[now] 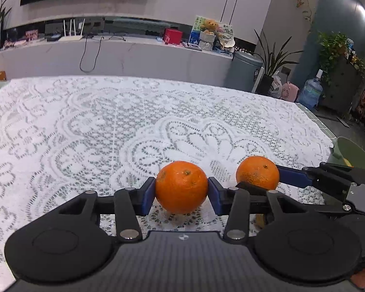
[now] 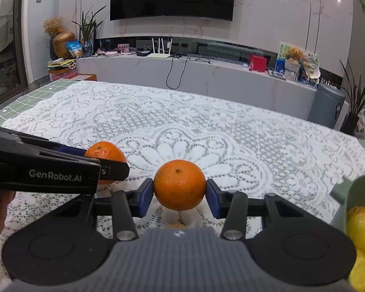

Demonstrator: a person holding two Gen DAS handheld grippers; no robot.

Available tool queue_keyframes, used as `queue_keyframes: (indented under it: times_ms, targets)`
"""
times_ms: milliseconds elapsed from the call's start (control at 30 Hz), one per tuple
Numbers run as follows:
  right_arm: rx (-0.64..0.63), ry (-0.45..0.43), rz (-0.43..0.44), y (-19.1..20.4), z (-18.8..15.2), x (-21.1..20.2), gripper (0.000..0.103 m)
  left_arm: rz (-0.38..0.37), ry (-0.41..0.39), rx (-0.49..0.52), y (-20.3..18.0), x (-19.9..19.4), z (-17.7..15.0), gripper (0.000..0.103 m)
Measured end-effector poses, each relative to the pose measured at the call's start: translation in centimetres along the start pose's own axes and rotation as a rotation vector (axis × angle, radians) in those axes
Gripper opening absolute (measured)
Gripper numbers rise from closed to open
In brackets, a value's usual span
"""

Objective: Organize fruits
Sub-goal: 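Carry both oranges over the green colander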

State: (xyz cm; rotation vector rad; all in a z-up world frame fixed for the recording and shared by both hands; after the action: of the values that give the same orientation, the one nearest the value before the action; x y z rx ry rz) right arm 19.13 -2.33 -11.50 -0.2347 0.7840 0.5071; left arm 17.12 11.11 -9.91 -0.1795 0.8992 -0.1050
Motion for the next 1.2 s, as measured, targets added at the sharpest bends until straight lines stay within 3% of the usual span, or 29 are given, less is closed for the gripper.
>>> queue_keyframes:
  times_ms: [333, 633, 867, 1200]
  targets:
    - [-0.012, -0.042, -0.011, 0.1, -0.2, -5.4, 0.044, -0.001, -0.034, 0.017, -1.9, -4.3, -0.1, 0.051]
    - [0.002, -0.046, -0.028, -1.4, -2.3, -12.0, 0.044, -0.067, -0.044, 0.054, -5.6, -7.4, -1.1, 0.051]
    - [0.054, -0.042, -0.064, -4.5, -4.3, -16.7, 0.044, -0.129, -0.016, 0.115, -9.5, -8.0, -1.6, 0.052]
    - [0.092, -0.002, -0.149, -10.9, -6.2, -21.2, 0.044, -0.222, 0.042, 0.278, -18.0, -7.2, -1.1, 0.051]
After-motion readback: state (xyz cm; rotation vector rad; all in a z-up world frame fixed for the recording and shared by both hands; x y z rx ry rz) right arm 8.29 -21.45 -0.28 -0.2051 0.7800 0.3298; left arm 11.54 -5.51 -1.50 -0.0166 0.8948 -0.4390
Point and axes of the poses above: each gripper's, at about its wrist camera, not at the fingertips, and x roughly the way its jaws point, y to its left, z to its top, the point moved 5 cm from there along x, roughly the way its jaws point, and after that the axes turned 11 degrees about y, right-handed, at the moved point
